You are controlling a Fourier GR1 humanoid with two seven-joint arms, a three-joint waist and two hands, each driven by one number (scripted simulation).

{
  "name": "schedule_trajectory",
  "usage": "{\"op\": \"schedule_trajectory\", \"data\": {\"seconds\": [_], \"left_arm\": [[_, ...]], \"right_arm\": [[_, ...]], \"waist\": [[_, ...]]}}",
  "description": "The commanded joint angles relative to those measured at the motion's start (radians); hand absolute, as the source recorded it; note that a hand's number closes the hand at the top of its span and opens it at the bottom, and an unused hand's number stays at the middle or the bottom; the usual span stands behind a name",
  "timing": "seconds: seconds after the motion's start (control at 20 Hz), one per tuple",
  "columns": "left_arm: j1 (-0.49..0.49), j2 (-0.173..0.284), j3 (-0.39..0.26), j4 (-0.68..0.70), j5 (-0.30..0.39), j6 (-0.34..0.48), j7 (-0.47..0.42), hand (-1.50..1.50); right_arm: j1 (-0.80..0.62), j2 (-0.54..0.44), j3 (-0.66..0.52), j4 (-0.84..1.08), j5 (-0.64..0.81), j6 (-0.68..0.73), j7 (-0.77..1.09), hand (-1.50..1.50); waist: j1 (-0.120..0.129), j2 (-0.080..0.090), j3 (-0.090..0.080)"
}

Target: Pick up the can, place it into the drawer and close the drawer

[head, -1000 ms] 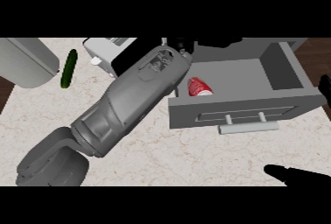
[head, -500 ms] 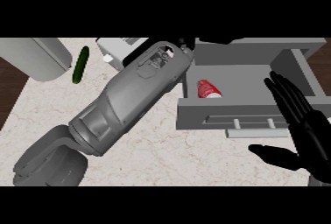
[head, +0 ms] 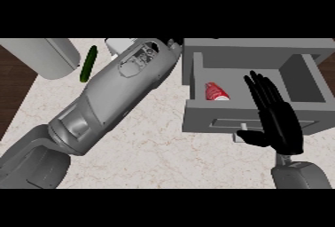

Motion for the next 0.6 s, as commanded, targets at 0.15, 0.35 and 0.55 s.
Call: {"op": "schedule_trajectory", "data": {"seconds": [0.15,0.35,0.55], "left_arm": [[0.054,0.139,-0.039,-0.196,-0.058,0.008,0.148,-1.50],[0.151,0.208,-0.032,-0.284,-0.065,-0.023,0.140,-1.50],[0.156,0.219,-0.039,-0.353,-0.068,-0.016,0.191,-1.50]], "right_arm": [[-0.126,0.033,-0.043,0.271,0.062,-0.113,-0.013,-1.50],[-0.197,0.056,-0.061,0.418,0.106,-0.211,-0.034,-1.50],[-0.285,0.055,-0.098,0.572,0.158,-0.282,-0.026,-1.50]], "waist": [[0.023,-0.006,0.000],[0.031,-0.001,0.000],[0.051,0.003,0.001]]}}
